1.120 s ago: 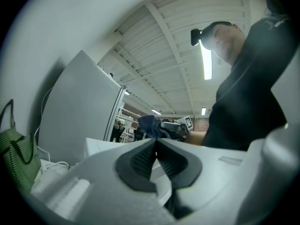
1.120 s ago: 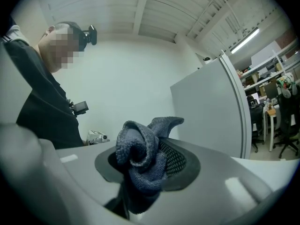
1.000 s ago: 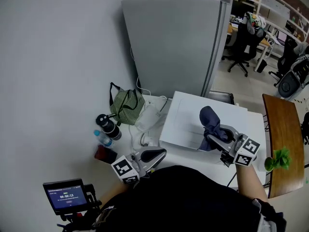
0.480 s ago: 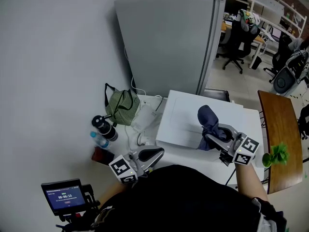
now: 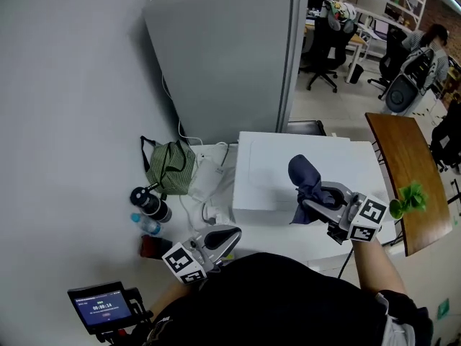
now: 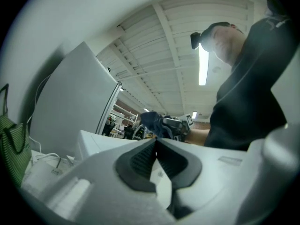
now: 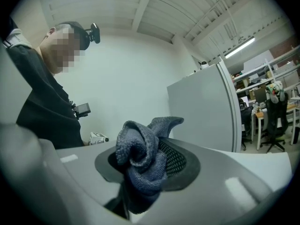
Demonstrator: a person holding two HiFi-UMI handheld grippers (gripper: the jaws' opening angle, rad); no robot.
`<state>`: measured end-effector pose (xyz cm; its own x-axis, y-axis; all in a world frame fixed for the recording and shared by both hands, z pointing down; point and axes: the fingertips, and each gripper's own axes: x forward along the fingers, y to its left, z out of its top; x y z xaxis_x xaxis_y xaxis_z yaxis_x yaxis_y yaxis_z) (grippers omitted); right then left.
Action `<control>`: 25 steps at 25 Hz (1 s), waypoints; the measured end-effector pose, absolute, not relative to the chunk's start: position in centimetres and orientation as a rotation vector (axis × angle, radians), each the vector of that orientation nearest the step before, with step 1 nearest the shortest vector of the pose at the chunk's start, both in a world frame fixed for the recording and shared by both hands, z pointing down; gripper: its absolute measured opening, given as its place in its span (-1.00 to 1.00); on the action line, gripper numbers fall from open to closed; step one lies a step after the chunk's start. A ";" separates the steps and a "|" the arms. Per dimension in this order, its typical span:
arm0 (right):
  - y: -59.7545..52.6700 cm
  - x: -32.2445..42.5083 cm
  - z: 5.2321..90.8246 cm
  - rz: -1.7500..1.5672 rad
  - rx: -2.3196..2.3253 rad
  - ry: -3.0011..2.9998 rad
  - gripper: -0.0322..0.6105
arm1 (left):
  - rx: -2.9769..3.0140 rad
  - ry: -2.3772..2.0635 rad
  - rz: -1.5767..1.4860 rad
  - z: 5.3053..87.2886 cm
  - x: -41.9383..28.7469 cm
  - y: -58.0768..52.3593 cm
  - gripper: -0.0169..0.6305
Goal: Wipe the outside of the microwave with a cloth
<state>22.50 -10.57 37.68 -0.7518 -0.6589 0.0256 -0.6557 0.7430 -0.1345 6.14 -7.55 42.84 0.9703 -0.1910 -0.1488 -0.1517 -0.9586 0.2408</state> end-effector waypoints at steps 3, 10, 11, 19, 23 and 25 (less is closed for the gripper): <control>-8.6 21.8 37.9 -0.261 -1.176 2.852 -0.46 | 2.870 -0.141 -0.229 44.0 5.8 -6.3 -0.94; -2.0 22.0 37.8 -0.254 -1.253 2.833 -0.46 | 2.884 0.062 -0.190 43.5 8.1 -1.0 -0.94; -0.8 22.5 37.5 -0.237 -1.248 2.831 -0.46 | 2.889 0.060 -0.188 43.4 8.6 0.1 -0.94; 12.2 27.4 39.9 -0.241 -1.056 2.905 -0.46 | 2.871 0.004 -0.147 46.3 16.4 13.8 -0.94; 17.8 29.1 41.8 -0.332 -0.976 2.951 -0.46 | 2.869 -0.007 -0.103 45.2 19.0 19.0 -0.94; 18.9 29.4 41.7 -0.336 -0.960 2.942 -0.46 | 2.881 -0.030 -0.111 44.0 19.4 19.5 -0.94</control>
